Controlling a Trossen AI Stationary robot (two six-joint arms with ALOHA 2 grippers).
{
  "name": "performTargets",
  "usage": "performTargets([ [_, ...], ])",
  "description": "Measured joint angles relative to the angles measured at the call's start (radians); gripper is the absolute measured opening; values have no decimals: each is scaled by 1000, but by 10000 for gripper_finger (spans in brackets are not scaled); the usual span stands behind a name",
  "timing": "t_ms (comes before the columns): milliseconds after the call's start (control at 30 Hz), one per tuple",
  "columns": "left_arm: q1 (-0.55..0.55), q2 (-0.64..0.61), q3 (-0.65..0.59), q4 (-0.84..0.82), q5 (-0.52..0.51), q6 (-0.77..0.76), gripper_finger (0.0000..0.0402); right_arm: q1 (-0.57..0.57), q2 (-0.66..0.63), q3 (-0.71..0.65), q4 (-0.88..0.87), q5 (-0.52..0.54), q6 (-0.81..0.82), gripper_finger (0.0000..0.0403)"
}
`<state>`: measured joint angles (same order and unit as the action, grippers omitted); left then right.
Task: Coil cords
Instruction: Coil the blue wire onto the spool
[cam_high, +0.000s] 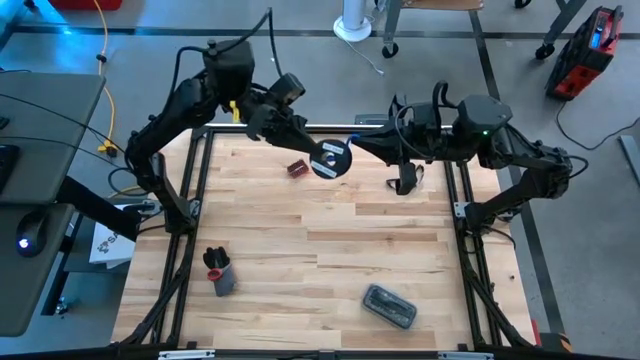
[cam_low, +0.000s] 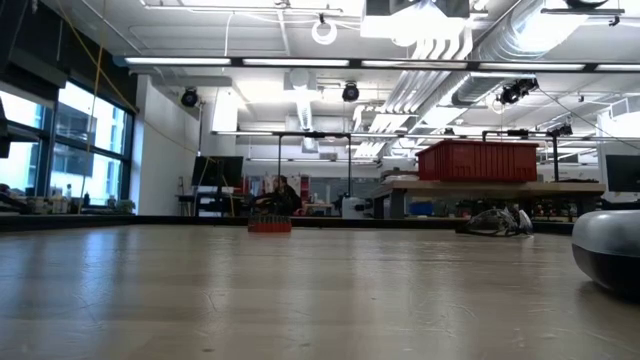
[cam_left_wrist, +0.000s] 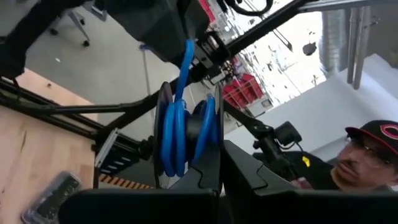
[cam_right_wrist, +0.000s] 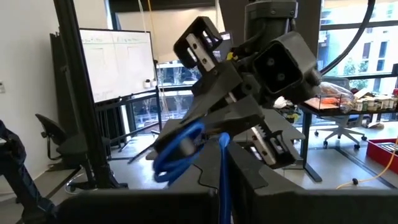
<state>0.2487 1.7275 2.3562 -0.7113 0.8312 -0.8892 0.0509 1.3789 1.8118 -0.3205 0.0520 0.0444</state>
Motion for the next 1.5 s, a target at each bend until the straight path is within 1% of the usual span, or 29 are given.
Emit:
performTargets([
  [133,-22,10,0,24,-3,-25,0,0,0,0,1,0,5,10],
  [300,-48,27,-1,64,16,-59,0,-1,0,1,-5,-1,8,51],
  [433,-67,52,-1,153,42,-121,0,0,0,1,-4,-4,9,73],
  [667,-83,101,-1,359,85,-258,0,-1,2,2,-16,0,28,78],
  [833,-83,125,-1,527,83,-338,0,-1,4,2,-10,0,28,78],
  [933,-83,136,-1,596,78,-382,0,-1,4,2,-6,0,28,78],
  [1200,-83,142,-1,605,59,-375,0,-1,4,2,5,-1,37,78],
  [1500,-74,137,0,601,115,-357,0,-1,4,2,4,-2,62,78],
])
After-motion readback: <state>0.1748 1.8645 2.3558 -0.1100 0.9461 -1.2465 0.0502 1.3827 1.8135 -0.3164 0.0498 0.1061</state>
